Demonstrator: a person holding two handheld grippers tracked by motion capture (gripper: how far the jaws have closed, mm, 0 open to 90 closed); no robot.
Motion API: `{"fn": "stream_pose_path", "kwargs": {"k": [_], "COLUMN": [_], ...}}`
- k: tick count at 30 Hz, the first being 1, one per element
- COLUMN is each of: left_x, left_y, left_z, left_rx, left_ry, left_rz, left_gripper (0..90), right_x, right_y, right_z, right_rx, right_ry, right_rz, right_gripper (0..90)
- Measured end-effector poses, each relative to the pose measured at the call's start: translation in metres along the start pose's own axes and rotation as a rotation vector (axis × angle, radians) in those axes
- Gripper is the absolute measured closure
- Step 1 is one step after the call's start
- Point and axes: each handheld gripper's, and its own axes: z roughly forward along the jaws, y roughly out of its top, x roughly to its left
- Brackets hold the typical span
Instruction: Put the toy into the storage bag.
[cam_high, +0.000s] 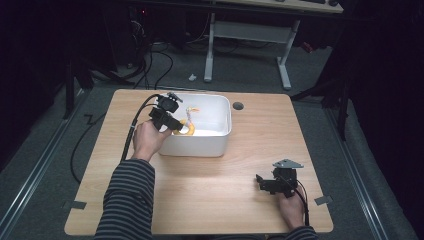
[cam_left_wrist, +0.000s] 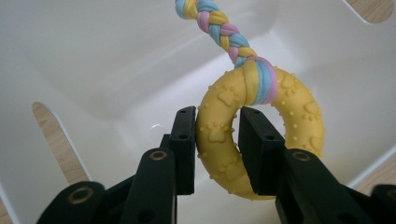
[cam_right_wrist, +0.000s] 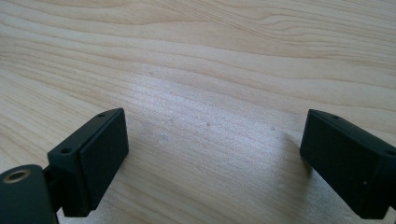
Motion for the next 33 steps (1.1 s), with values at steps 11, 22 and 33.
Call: {"fn": "stream_pose_path", "kwargs": {"k": [11, 22, 33], "left_x": [-0.001, -0.002, 0.010], "left_y": [-0.004, -0.023, -0.043], "left_z": [-0.023, -0.066, -0.073], "left_rx": [-0.091, -0.235, -0.268], "left_ry": [-0.024, -0.006, 0.007], "left_rz": [-0.012, -0.026, -0.055], "left_gripper": [56.6, 47.2, 47.0], "right_x": [0.000, 0.000, 0.000], "right_y": [0.000, 0.000, 0.000], "right_z": [0.000, 0.000, 0.000], "right_rx": [0.001, 0.002, 0.002], "right_ry": [0.001, 0.001, 0.001], "right_rz": [-0.001, -0.001, 0.000], "right_gripper": [7.4, 7.3, 7.3]}}
